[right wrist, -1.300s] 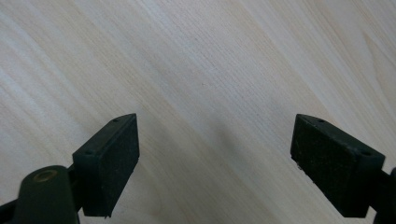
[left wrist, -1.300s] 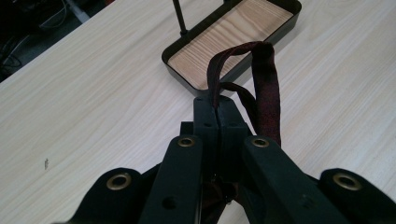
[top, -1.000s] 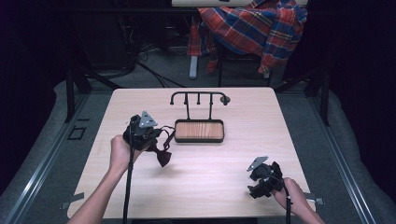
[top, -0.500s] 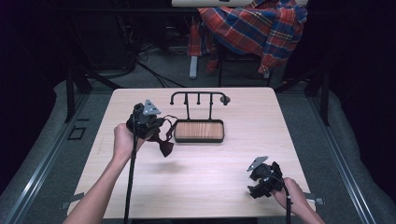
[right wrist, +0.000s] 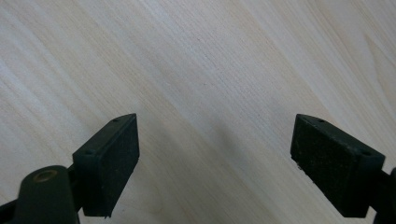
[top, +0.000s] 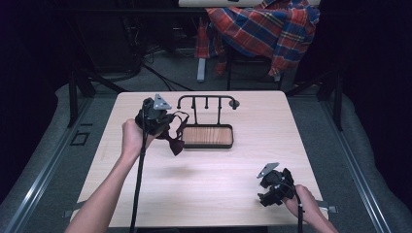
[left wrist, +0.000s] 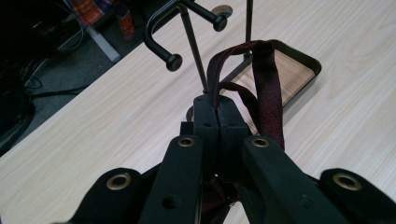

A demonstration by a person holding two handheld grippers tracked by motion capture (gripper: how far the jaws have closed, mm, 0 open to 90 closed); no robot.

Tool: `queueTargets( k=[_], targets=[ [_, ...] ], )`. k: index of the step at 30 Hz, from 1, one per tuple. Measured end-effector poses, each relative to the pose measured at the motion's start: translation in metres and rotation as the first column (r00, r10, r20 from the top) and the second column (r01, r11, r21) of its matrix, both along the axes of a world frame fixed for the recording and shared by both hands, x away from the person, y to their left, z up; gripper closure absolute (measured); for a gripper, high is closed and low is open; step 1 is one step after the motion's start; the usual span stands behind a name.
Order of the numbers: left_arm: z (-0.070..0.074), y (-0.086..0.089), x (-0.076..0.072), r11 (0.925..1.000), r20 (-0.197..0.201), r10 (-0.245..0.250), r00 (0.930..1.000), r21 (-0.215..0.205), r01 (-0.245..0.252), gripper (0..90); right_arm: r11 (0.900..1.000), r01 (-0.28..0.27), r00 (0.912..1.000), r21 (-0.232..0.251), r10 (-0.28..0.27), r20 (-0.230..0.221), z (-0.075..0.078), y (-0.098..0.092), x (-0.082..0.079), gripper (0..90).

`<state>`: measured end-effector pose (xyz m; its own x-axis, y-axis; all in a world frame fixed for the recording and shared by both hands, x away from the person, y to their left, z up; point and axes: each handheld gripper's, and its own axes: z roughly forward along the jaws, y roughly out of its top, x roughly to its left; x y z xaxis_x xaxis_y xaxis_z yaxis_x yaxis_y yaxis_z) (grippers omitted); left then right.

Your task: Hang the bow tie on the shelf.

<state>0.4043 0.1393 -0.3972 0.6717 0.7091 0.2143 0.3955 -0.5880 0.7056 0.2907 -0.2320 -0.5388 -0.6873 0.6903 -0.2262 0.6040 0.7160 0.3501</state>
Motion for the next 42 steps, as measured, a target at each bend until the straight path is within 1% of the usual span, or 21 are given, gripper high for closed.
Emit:
queueTargets(
  k=[12, 18, 22, 23, 25, 27, 30, 33, 37, 39, 42],
  targets=[
    [0.007, -0.008, 0.01, 0.9999, 0.008, 0.001, 1.0, 0.011, -0.001, 89.0, 1.0, -0.002, 1.0, -0.008, 0.002, 0.0, 0.0, 0.0, 0.0, 15.2],
    [0.012, -0.013, 0.018, 0.9997, 0.019, 0.006, 0.9998, 0.025, -0.006, 89.0, 1.0, -0.001, 1.0, -0.009, 0.001, -0.001, 0.0, 0.0, 0.0, 15.2],
    [0.013, -0.015, 0.022, 0.9995, 0.02, 0.01, 0.9997, 0.031, -0.01, 89.0, 1.0, -0.001, 1.0, 0.001, 0.001, -0.001, 0.0, 0.0, 0.0, 15.2],
    [0.013, -0.016, 0.024, 0.9995, 0.022, 0.011, 0.9997, 0.03, -0.012, 89.0, 1.0, -0.002, 1.0, -0.007, 0.002, -0.001, 0.0, 0.0, 0.0, 15.2],
    [0.014, -0.016, 0.026, 0.9995, 0.023, 0.013, 0.9997, 0.03, -0.013, 89.0, 1.0, -0.002, 1.0, 0.002, 0.002, -0.001, 0.0, 0.0, 0.0, 15.2],
    [0.014, -0.017, 0.028, 0.9991, 0.026, 0.016, 0.9995, 0.038, -0.017, 89.0, 1.0, -0.003, 1.0, -0.006, 0.003, -0.001, 0.0, 0.0, 0.0, 15.2],
    [0.014, -0.018, 0.032, 0.999, 0.026, 0.023, 0.9994, 0.038, -0.024, 89.0, 1.0, -0.004, 1.0, -0.006, 0.004, -0.002, 0.0, -0.001, 0.0, 15.2],
    [0.013, -0.018, 0.036, 0.9988, 0.022, 0.029, 0.9993, 0.038, -0.03, 89.0, 1.0, -0.004, 1.0, -0.001, 0.004, -0.001, 0.0, -0.001, 0.0, 15.2],
    [0.011, -0.019, 0.041, 0.9984, 0.012, 0.04, 0.9991, 0.04, -0.04, 89.0, 1.0, -0.005, 1.0, -0.007, 0.005, -0.002, 0.0, -0.001, 0.0, 15.2],
    [0.01, -0.018, 0.044, 0.998, 0.008, 0.049, 0.9988, 0.039, -0.049, 89.0, 1.0, -0.005, 1.0, -0.003, 0.005, -0.003, 0.0, -0.001, 0.0, 15.2],
    [0.007, -0.017, 0.05, 0.9967, -0.001, 0.066, 0.9978, 0.048, -0.066, 89.0, 1.0, -0.004, 1.0, -0.001, 0.004, -0.003, 0.0, -0.001, 0.0, 15.2]
  ],
)
